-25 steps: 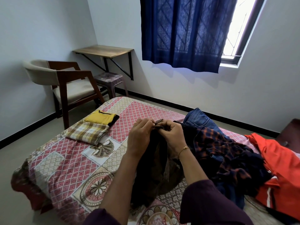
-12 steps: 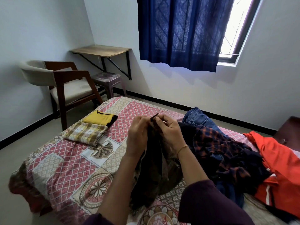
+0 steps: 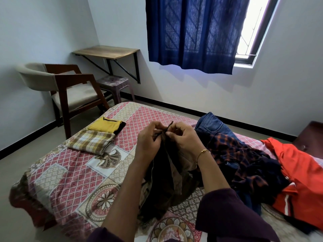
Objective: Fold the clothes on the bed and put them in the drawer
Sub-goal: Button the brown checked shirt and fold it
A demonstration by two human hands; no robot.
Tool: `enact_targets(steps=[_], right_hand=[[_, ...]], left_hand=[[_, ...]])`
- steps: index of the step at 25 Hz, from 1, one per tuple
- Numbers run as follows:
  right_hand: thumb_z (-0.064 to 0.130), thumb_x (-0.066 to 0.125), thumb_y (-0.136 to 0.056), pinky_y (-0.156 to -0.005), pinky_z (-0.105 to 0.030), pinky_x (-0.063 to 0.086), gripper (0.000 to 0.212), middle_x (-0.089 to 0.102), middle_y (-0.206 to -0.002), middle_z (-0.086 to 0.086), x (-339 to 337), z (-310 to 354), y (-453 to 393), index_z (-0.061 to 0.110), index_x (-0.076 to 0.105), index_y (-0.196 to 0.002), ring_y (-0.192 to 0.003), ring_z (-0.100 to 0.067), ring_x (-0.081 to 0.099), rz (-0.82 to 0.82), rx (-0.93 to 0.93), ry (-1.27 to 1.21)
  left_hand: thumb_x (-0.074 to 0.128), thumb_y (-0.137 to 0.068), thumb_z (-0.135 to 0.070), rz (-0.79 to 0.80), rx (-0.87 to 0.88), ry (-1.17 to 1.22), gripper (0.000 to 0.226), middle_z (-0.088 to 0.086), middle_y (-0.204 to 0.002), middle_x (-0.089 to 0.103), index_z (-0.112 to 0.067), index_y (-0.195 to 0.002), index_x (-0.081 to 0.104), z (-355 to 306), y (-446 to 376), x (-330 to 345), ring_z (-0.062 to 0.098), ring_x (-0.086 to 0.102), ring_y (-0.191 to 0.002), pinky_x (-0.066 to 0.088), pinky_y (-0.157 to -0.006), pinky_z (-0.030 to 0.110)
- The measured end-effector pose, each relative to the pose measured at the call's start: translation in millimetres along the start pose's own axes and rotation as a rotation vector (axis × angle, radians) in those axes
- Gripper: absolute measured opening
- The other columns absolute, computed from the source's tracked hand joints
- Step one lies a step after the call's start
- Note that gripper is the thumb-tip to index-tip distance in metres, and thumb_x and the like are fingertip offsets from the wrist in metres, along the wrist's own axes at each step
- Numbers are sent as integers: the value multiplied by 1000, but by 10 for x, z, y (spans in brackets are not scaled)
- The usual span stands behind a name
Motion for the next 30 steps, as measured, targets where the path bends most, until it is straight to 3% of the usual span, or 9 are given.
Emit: enact_targets(steps=[4,7,10,13,15,20,22,26,30], right_hand=[[4,60,-88,-65,-11,46,22,56,-77,0,-86,-53,22,19,57,-72,-72,-10,51,-75,55,-80],[4,58,-89,-67,-20,49,20,56,-76,-2,-111,-155,26,15,57,-73,-73,-12,53,-156,143,-197],[4,59,-88,-65,-20,48,21,56,-75,-1,-80,-160,16,15,57,-71,-71,-11,53,-165,171,-225],[5,57,-90,-67,-24,49,20,56,-76,-3,-50,-152,28,14,57,-72,-73,-14,53,-117,183,-214],[6,56,-91,-66,-22,49,20,56,-75,-2,-23,-141,44,14,57,-73,-71,-12,53,-79,189,-212],[6,58,-90,-65,-21,48,23,56,-76,0,102,-177,49,18,57,-70,-70,-10,53,-114,217,-107],[6,59,-89,-65,-22,48,24,57,-77,-1,92,-151,42,18,57,-69,-71,-10,53,-170,207,-125],[6,57,-90,-83,-35,55,21,62,-80,-8,93,-150,61,13,59,-71,-82,-20,60,-147,291,-347],[5,55,-92,-71,-29,55,21,61,-77,-8,141,-203,94,11,58,-72,-76,-18,59,-88,348,-315]], left_hand=[[66,-78,-10,-123,-57,-145,7,1,-82,54,-8,-78,59,-39,44,-6,16,57,-74,54,-65,33],[68,-81,-31,-118,-200,-197,24,4,-80,57,-7,-78,65,24,54,58,18,55,-75,48,-66,27],[67,-86,-19,-85,-229,-196,17,2,-86,53,-2,-89,67,38,8,99,16,52,-85,39,-67,14],[60,-89,-8,45,-143,-214,13,8,-91,54,3,-95,63,2,-36,172,23,53,-89,47,-76,27],[57,-90,-4,102,-68,-272,11,14,-92,57,5,-96,61,-10,-35,157,24,53,-85,45,-73,31],[54,-90,-4,56,-31,-436,9,13,-81,54,4,-88,57,-35,54,134,18,44,-70,31,-62,25],[59,-87,-7,-3,-86,-398,10,9,-74,54,2,-83,59,-10,41,83,21,48,-66,34,-59,28],[69,-83,-14,13,-171,-166,13,6,-73,64,-1,-82,66,111,27,7,21,59,-66,46,-58,28],[71,-77,-8,30,-102,-304,13,7,-68,59,0,-74,62,53,40,72,20,54,-63,43,-59,28]])
Point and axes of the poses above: each hand's wrist, its own y-axis away from the middle knuckle, its own x-axis out of the palm, z = x × y, the point moved 8 cm from there along -y, towards the middle knuckle
